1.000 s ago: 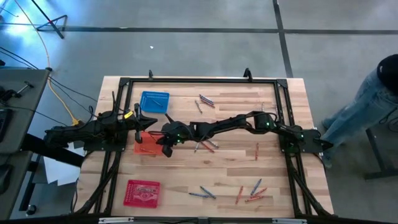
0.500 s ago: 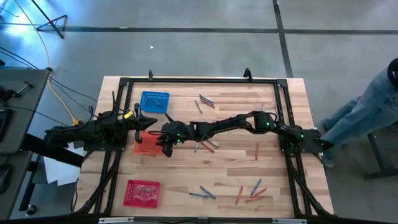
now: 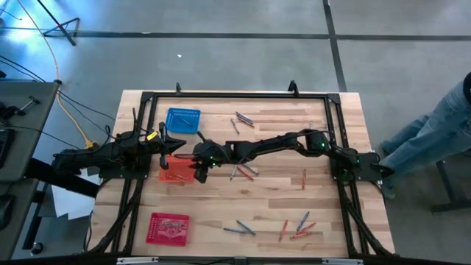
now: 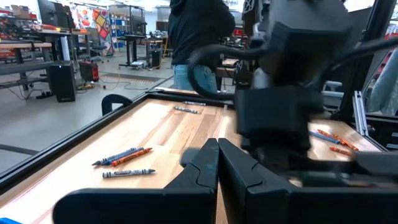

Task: Sort crayons
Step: Put the orange crayon into the orange bin

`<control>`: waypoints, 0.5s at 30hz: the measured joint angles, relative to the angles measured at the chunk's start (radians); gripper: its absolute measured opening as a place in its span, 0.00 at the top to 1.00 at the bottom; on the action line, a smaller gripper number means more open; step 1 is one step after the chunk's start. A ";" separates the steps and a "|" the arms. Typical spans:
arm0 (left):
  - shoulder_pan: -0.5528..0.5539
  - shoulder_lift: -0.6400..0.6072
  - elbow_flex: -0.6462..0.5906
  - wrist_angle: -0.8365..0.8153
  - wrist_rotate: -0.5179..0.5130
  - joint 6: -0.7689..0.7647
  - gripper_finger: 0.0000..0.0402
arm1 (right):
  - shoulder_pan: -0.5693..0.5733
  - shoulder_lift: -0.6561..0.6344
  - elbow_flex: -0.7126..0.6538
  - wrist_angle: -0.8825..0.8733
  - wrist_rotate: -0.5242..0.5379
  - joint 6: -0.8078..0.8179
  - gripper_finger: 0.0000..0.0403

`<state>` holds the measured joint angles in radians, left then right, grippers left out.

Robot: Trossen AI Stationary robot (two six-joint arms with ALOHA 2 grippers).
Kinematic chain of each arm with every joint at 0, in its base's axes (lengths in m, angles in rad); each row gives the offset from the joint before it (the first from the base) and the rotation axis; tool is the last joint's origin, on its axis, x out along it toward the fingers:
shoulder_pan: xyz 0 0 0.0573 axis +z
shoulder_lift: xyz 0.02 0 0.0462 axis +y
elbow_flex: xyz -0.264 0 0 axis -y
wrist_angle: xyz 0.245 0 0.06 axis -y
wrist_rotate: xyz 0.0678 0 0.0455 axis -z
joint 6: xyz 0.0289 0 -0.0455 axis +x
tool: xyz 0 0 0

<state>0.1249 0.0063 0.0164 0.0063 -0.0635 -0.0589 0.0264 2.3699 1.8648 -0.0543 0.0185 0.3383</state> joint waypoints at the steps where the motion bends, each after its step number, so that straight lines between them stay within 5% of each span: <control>1: 0.000 0.000 0.000 0.000 0.000 0.000 1.00 | -0.001 -0.010 0.000 -0.029 0.000 0.001 0.70; 10: 0.000 0.000 0.000 0.000 0.000 0.000 1.00 | 0.003 -0.080 -0.001 -0.194 -0.001 -0.007 0.70; 15: 0.000 0.000 0.000 0.000 0.000 0.000 1.00 | -0.001 -0.156 -0.140 -0.113 0.029 0.005 0.70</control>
<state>0.1246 0.0063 0.0164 0.0059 -0.0635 -0.0589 0.0250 2.2137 1.7248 -0.1676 0.0470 0.3437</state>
